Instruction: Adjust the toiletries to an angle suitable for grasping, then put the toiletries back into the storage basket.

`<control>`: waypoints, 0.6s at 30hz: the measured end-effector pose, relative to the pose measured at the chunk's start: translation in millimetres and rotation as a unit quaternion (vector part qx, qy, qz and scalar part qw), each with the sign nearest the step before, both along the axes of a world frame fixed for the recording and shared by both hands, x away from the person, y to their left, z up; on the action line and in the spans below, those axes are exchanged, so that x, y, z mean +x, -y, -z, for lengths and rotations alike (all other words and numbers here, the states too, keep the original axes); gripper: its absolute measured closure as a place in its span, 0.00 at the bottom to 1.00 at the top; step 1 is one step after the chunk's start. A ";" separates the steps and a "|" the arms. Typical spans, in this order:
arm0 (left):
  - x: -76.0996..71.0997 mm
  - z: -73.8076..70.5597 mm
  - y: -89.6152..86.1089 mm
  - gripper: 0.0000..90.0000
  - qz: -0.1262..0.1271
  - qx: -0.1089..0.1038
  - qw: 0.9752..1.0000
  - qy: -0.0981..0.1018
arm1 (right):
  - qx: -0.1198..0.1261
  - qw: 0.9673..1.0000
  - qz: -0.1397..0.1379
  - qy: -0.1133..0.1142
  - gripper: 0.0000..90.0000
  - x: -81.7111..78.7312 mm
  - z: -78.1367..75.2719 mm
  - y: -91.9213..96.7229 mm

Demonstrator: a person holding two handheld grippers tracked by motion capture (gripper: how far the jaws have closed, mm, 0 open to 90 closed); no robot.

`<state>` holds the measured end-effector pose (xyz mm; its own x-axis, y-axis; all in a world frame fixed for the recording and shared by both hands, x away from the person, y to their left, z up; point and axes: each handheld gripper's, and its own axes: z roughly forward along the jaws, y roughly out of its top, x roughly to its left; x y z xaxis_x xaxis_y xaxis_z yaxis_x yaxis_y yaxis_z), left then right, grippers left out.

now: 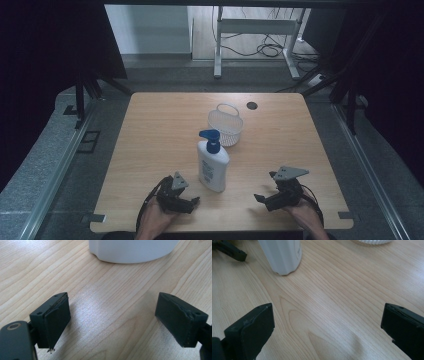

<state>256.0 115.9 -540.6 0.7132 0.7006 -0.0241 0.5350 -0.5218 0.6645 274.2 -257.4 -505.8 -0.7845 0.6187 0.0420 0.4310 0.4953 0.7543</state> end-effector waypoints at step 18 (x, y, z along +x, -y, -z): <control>-1.3 2.7 -2.5 0.13 0.003 -0.011 1.000 0.010 | 0.012 0.999 -0.030 0.009 0.00 6.0 -11.3 -31.2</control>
<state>254.7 118.4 -543.3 0.7184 0.6952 -0.0260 0.5185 -0.5101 0.6863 280.2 -226.2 -494.5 -0.8207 0.5699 0.0412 0.3872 0.5016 0.7736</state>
